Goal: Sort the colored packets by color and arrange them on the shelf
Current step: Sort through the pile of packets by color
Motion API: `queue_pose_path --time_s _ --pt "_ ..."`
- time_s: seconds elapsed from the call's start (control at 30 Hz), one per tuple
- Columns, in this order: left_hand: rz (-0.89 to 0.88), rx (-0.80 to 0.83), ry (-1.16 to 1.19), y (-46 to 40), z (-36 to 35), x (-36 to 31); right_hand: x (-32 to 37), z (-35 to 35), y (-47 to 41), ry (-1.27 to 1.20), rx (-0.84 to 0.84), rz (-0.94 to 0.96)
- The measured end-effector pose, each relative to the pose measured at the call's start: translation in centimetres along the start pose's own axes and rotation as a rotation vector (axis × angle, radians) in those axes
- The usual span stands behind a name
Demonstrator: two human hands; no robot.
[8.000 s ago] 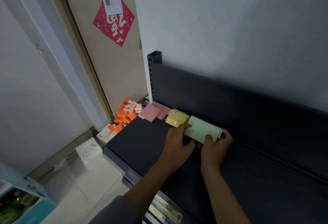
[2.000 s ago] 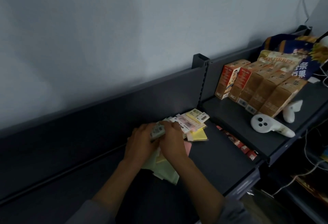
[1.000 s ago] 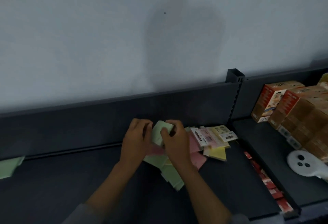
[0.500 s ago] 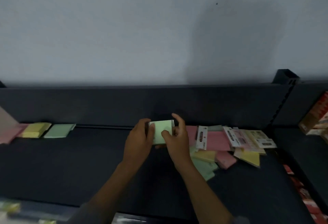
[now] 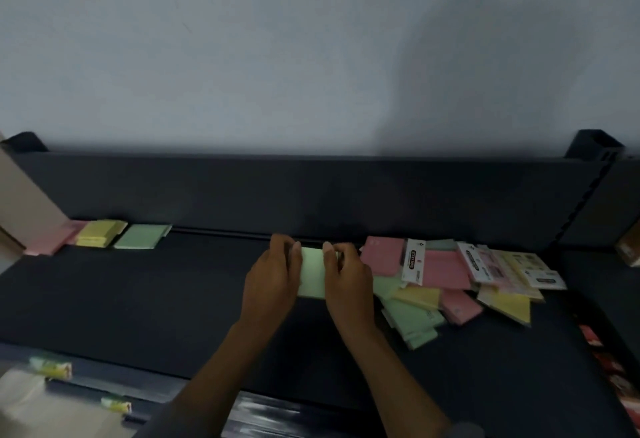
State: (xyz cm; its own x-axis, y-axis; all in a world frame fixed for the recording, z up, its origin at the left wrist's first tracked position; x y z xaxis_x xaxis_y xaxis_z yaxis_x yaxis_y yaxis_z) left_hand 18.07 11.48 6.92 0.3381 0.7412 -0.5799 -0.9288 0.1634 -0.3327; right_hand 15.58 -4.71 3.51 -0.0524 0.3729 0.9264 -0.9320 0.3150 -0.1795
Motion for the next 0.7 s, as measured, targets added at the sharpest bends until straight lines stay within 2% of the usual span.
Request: queue_pose_path --time_s 0.13,0.3,0.53,0.7 --pt "0.017 -0.021 -0.020 0.4 1.5 1.3 0.2 -1.7 0.1 0.041 -0.017 0.009" --pt "0.073 -0.057 -0.054 1.0 4.2 4.9 1.1 -5.8 0.5 0.035 0.042 -0.018" --pt "0.085 -0.082 -0.026 1.6 9.7 12.2 4.0 -14.4 1.5 0.038 0.147 -0.008" --pt "0.095 -0.079 0.017 1.7 14.0 17.6 6.4 -20.6 2.2 0.019 0.159 -0.036"
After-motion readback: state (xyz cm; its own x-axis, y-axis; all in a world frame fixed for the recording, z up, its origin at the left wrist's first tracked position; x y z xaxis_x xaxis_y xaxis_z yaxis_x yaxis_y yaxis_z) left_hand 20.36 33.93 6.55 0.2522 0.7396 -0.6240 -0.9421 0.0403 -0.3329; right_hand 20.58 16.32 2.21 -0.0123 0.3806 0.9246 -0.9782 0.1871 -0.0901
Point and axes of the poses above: each hand's wrist, its own y-axis away from the middle knuckle, its own z-axis out of the back of the hand, x = y × z, the point moved 10 cm from there along -y, towards the middle knuckle, and after that the axes turned 6 degrees about x, right-handed, at the moved point
